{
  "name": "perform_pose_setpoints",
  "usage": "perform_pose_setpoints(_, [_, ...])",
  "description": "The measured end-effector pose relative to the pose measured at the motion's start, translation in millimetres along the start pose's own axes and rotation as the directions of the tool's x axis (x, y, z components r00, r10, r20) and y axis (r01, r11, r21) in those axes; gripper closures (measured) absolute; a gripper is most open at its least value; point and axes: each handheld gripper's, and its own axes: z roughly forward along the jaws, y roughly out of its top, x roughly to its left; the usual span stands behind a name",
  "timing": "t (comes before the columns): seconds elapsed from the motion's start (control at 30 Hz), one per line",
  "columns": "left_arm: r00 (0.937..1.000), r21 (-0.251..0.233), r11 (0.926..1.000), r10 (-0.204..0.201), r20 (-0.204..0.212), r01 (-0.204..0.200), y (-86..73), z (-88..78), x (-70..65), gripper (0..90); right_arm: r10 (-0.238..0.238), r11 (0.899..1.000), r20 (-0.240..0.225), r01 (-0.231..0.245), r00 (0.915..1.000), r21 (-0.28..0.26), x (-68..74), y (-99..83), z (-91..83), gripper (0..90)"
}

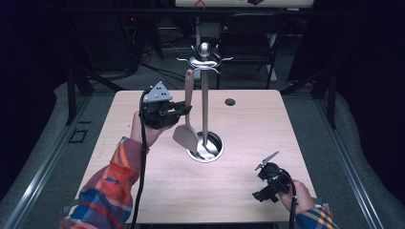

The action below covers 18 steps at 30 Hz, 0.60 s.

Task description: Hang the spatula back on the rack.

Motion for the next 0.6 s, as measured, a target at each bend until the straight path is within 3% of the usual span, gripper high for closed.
perform_pose_setpoints(0.23, [1.0, 0.006, 1.0, 0.002, 0.001, -0.002, 1.8, 1.7, 0.9, 76.5, 0.004, 1.0, -0.003, -0.004, 1.0, -0.003, 0.3, 0.0, 0.3, 17.7])
perform_pose_setpoints(0.6, [0.9992, 0.014, 0.9998, -0.017, 0.036, 0.017, 2.7, 8.8, 4.3, 76.5, 0.0, 1.0, 0.0, 0.0, 1.0, 0.002, 0.2, 0.2, -0.1, 17.7])
